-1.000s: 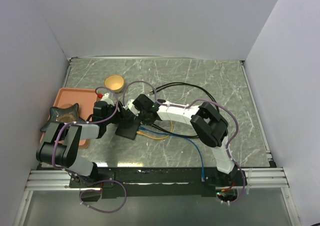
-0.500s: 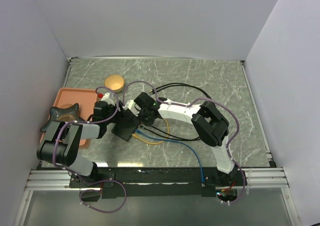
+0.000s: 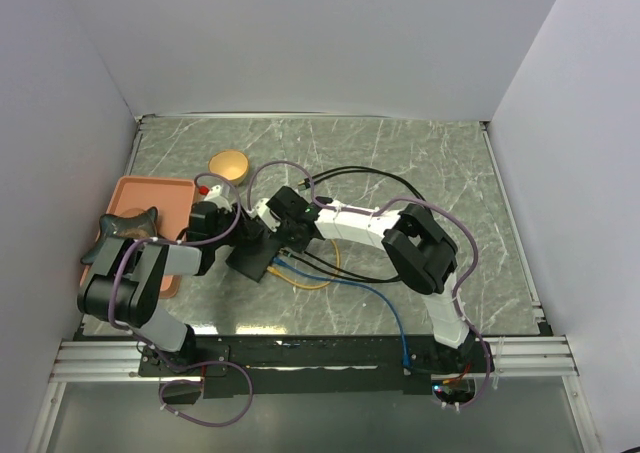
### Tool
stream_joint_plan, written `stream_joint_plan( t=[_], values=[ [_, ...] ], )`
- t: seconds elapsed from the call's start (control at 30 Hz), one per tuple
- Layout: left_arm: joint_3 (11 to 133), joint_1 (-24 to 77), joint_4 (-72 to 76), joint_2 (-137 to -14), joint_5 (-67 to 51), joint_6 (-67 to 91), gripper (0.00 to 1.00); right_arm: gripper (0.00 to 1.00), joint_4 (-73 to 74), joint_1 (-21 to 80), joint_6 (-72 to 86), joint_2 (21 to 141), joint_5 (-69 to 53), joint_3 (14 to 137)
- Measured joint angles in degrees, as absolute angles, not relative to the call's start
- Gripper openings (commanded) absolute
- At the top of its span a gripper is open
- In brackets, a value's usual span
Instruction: Insert the plug into the switch port
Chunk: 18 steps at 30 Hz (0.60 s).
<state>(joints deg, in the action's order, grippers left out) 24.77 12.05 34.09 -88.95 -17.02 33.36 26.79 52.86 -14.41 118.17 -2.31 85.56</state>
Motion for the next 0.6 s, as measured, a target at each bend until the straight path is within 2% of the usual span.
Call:
stream_joint_plan(
  t=[0.6],
  values=[
    [25.65,13.26,34.06,-89.73,-15.66,32.12,0.49,0.00,36.40,52.84,-15.00,122.28,-1.50,94.19]
  ],
)
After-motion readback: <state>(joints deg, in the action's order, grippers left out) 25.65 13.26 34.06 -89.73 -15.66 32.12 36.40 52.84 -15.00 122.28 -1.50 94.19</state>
